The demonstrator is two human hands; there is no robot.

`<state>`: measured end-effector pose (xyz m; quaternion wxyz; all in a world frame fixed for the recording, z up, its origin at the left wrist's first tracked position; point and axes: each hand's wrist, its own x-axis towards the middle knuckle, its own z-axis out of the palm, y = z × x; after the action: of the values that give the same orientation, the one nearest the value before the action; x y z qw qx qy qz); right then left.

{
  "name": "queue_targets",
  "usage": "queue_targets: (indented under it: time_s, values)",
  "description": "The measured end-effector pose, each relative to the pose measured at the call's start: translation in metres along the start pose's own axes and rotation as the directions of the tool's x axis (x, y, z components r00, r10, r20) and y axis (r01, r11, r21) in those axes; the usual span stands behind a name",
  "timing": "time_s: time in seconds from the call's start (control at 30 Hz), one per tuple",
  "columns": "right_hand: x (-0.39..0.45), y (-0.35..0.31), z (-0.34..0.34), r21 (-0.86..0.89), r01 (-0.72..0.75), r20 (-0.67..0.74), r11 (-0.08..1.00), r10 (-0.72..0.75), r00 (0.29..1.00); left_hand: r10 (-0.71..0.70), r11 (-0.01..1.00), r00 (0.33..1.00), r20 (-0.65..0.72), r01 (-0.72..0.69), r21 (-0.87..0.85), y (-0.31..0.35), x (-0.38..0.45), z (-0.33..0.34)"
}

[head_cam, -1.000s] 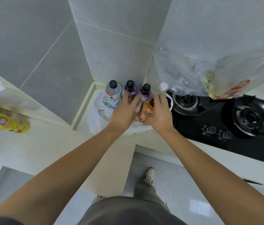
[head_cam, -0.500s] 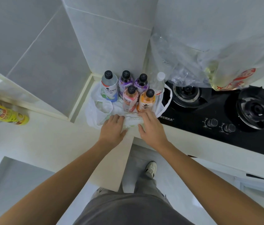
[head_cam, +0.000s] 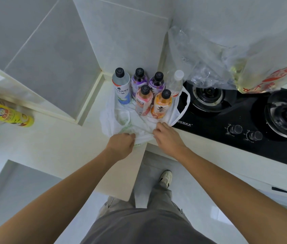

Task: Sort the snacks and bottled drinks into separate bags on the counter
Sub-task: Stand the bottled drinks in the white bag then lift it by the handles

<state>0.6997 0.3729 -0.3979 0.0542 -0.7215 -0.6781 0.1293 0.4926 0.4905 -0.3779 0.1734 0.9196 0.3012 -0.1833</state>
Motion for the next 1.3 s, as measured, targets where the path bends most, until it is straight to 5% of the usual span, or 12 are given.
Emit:
queue_targets:
  time_s: [0.17,0.27,0.57,0.67,0.93,1.3]
  values:
    - [-0.027,0.019,0.002,0.006,-0.067,0.031,0.998,0.067,0.997,-0.11,0.993,0.987,-0.119,0.103,-0.059,-0.006,-0.014,-0.001]
    - [-0.033,0.02,0.0,-0.01,-0.083,0.019,0.997,0.083,0.996,-0.152,0.988,0.986,-0.068,0.15,-0.034,-0.008,-0.017,-0.008]
    - [-0.009,-0.003,-0.001,-0.052,0.009,-0.136,0.999,-0.016,0.991,0.152,0.959,0.988,0.002,-0.148,0.241,-0.02,0.004,-0.027]
    - [-0.003,0.003,0.002,-0.052,-0.018,-0.163,0.998,0.009,0.987,0.089,0.943,0.995,0.035,-0.095,0.317,-0.023,0.009,-0.033]
    - [0.001,0.025,0.007,-0.113,0.18,-0.187,0.977,-0.199,0.962,-0.16,0.922,0.987,0.007,0.147,0.358,-0.032,0.003,-0.031]
    - [-0.01,0.05,-0.01,-0.271,0.132,-0.037,0.953,-0.148,0.988,-0.397,0.873,0.917,-0.038,0.39,0.293,-0.039,0.012,-0.05]
